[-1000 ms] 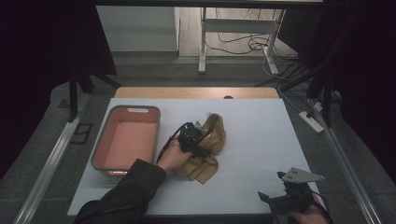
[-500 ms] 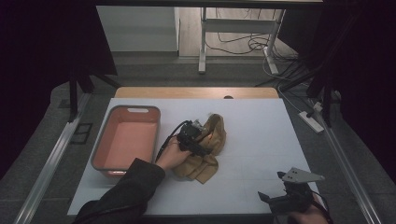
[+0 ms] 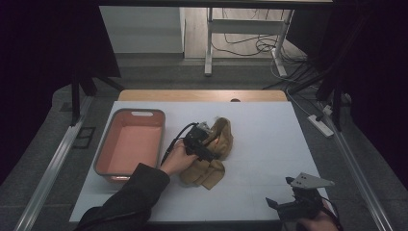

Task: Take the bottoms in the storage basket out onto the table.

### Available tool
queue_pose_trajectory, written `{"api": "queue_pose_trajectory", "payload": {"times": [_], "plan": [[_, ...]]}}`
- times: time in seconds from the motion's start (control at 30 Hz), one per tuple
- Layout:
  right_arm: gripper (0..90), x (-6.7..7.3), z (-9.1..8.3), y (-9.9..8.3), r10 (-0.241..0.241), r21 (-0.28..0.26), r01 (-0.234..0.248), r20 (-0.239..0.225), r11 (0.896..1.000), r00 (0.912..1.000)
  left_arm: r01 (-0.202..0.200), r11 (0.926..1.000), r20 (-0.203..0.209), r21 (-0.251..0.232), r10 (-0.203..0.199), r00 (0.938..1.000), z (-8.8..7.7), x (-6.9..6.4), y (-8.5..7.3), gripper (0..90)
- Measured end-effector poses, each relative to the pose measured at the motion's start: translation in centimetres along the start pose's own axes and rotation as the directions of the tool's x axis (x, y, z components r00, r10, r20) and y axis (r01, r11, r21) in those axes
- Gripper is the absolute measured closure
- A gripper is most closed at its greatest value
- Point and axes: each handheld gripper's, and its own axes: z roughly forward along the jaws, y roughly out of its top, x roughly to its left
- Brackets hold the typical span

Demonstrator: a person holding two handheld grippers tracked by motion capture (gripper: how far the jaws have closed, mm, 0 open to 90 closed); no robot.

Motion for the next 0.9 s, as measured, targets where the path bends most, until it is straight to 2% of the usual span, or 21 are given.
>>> {"api": "queue_pose_trajectory", "payload": {"times": [0.3, 0.57, 0.77, 0.9], "plan": [[0.1, 0.0, 0.0, 0.0, 0.001, 0.000, -0.001, 0.000, 1.000, 1.0000, 0.008, 0.9996, 0.029, -0.027, -0.007, 0.9996, -0.6, 0.2, 0.0, 0.0], [0.1, 0.0, 0.0, 0.0, 0.002, -0.001, -0.002, -0.003, 1.000, 1.0000, -0.010, 0.9987, 0.016, -0.049, 0.011, 0.9998, -1.5, 0.2, 0.1, 0.0], [0.1, -0.1, 0.0, 0.0, 0.004, -0.001, -0.004, 0.000, 1.000, 1.0000, -0.001, 0.9984, 0.024, -0.057, 0.003, 0.9997, -2.1, 0.3, 0.1, 0.0], [0.1, -0.1, 0.0, 0.0, 0.007, -0.003, -0.007, 0.001, 1.000, 1.0000, -0.011, 0.9981, 0.026, -0.061, 0.013, 0.9996, -2.4, 0.3, 0.0, 0.0]]}}
